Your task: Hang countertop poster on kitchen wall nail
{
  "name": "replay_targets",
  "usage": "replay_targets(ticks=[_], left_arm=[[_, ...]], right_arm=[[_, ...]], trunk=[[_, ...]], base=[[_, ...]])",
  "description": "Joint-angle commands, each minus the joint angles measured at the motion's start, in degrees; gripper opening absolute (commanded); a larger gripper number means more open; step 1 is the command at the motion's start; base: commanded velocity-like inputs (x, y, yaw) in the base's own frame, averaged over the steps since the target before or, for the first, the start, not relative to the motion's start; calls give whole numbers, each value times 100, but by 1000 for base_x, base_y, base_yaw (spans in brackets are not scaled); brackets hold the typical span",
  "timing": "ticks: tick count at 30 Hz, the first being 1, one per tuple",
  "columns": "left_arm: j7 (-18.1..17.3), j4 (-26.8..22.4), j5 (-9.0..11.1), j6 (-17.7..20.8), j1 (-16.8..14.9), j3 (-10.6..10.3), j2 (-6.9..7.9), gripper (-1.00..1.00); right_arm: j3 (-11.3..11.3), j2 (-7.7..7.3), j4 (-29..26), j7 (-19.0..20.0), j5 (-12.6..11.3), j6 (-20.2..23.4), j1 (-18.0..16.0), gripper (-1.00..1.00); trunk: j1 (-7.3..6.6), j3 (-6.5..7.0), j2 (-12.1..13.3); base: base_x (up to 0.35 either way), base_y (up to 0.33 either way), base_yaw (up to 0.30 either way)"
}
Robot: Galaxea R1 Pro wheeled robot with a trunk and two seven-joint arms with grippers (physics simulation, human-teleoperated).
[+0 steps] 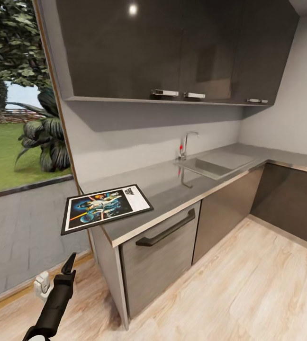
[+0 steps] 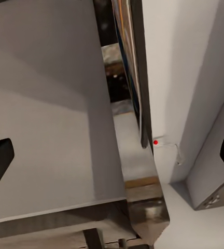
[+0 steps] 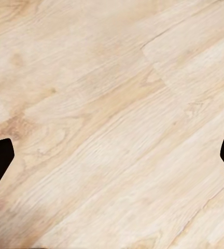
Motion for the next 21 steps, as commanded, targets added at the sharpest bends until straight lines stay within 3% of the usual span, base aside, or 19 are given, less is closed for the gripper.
replay_targets(ticks=[1, 14, 21], left_arm=[[-18, -3, 59, 48, -1, 11, -5, 100], [-13, -11, 59, 66, -3, 35, 7, 100], [-13, -17, 65, 70, -2, 52, 19, 100]], right_arm=[[-3, -3, 5, -30, 45, -15, -3, 100], [-56, -54, -3, -38, -17, -37, -3, 100], [-905, -240, -133, -26, -116, -46, -3, 100]], trunk=[[3, -5, -2], [3, -5, -2], [3, -5, -2]], base=[[193, 0, 0], [35, 0, 0], [25, 0, 0]])
